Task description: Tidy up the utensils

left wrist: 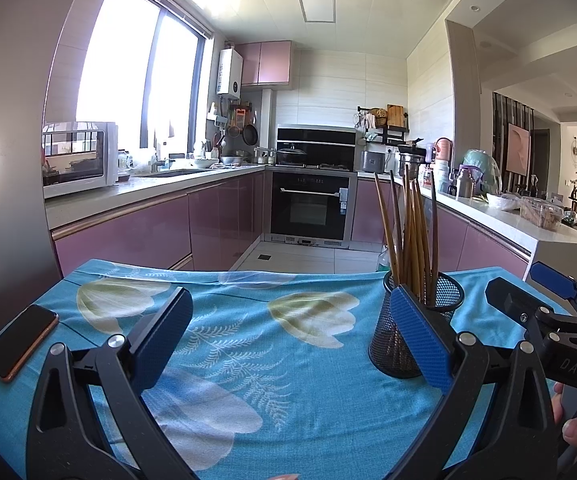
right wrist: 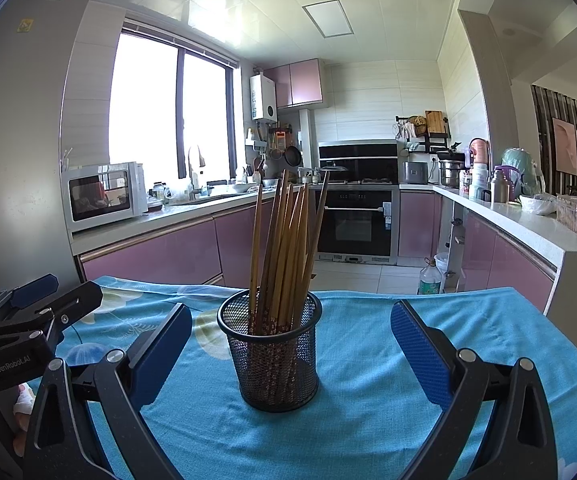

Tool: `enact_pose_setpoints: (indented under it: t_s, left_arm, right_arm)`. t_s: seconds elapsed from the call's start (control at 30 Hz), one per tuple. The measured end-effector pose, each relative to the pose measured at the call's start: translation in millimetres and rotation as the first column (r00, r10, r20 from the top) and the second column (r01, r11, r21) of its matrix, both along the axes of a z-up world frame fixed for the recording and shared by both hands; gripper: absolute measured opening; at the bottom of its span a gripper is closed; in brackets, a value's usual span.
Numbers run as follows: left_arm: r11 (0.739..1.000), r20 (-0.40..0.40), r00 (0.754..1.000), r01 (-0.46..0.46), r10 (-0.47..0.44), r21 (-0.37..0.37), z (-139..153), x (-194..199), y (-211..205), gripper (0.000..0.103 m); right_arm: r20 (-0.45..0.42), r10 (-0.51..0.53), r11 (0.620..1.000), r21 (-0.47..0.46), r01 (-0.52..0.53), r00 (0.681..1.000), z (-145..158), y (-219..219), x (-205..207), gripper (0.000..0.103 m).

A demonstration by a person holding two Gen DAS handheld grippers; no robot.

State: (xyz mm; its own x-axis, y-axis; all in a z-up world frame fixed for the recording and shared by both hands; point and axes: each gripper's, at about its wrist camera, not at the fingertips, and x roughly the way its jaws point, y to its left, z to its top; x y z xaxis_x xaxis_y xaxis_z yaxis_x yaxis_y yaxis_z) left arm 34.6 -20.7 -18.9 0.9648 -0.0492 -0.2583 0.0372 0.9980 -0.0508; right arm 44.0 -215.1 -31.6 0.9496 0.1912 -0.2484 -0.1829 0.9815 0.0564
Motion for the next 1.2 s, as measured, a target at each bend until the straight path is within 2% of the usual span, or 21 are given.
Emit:
enact_pose_setpoints:
  t_s: [0.93, 1.2]
  left_arm:
    - [1.0, -0.018, 1.0, 0.005, -0.006, -0.025, -3.6, 5.0, 6.2, 0.097]
    - [1.0, -0.004, 1.0, 0.019, -0.019, -0.005, -3.1, 2.7, 2.1, 0.097]
  right_arm:
    - [-0.005, 0.004, 1.0, 0.006, -0.004, 1.0, -2.3, 3.3, -0.1, 0.096]
    - [-0.006, 0.004, 1.0, 0.005, -0.004, 1.0, -2.7, 5.4, 0.6, 0.096]
